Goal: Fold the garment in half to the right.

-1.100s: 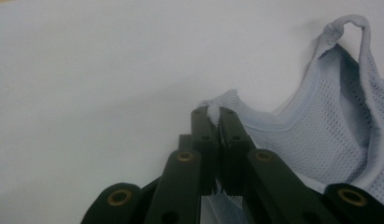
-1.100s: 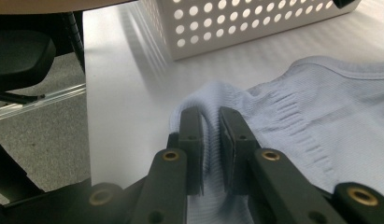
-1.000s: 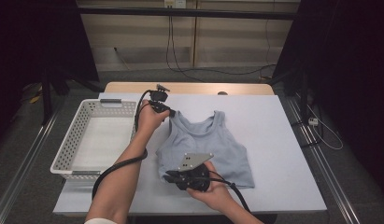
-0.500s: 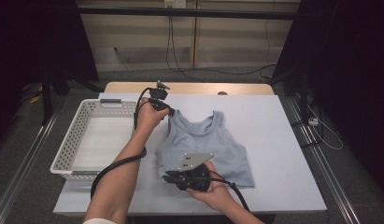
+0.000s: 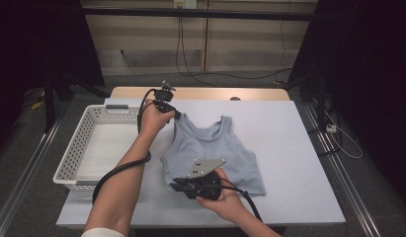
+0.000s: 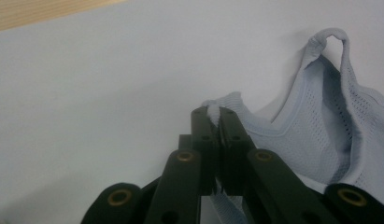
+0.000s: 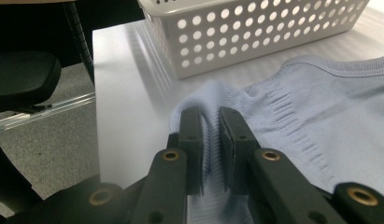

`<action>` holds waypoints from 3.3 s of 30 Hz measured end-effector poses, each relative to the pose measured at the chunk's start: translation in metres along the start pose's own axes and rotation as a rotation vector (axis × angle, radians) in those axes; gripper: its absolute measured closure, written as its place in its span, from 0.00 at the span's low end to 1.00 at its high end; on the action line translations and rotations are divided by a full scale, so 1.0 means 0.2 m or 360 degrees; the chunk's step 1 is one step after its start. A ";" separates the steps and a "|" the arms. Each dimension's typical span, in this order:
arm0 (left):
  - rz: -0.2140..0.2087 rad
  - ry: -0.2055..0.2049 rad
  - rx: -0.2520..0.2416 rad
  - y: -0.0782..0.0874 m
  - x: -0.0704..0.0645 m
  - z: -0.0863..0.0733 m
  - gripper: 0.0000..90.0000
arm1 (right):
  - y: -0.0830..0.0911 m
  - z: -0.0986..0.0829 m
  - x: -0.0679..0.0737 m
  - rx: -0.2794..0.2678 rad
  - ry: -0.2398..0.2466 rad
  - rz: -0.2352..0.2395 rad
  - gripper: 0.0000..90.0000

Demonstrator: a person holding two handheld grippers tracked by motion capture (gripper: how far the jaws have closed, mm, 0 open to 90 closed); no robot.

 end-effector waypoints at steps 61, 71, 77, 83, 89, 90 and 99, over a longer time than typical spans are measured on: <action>0.0014 0.0041 0.0027 0.18 0.20 0.01 0.97 | -0.03 0.17 0.03 -0.0105 0.0040 -0.0035 0.90; 0.0016 0.0034 0.0041 0.20 0.22 0.00 0.97 | -0.04 0.19 0.04 -0.0108 0.0046 -0.0036 0.90; 0.0027 0.0035 0.0048 0.23 0.23 0.00 0.97 | -0.02 0.21 0.04 -0.0128 0.0046 -0.0033 0.90; 0.0037 0.0021 0.0047 0.24 0.22 0.02 0.97 | -0.01 0.23 0.04 -0.0133 0.0044 -0.0023 0.90; 0.0057 0.0017 0.0060 0.25 0.22 0.03 0.97 | -0.01 0.23 0.03 -0.0148 0.0027 -0.0012 0.90; 0.0061 0.0017 0.0060 0.25 0.22 0.03 0.97 | -0.01 0.23 0.03 -0.0150 0.0027 -0.0012 0.90; 0.0063 0.0037 0.0067 0.26 0.23 0.04 0.97 | -0.01 0.24 0.03 -0.0168 0.0021 0.0002 0.90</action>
Point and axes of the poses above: each handheld gripper's, and its own axes: y roughly backward along the jaws, z roughly out of its top, x roughly to its left, the point moved 1 cm from there along -y, roughly forward along the jaws, and after that the axes turned 3 degrees about x, right-handed, at the moved point
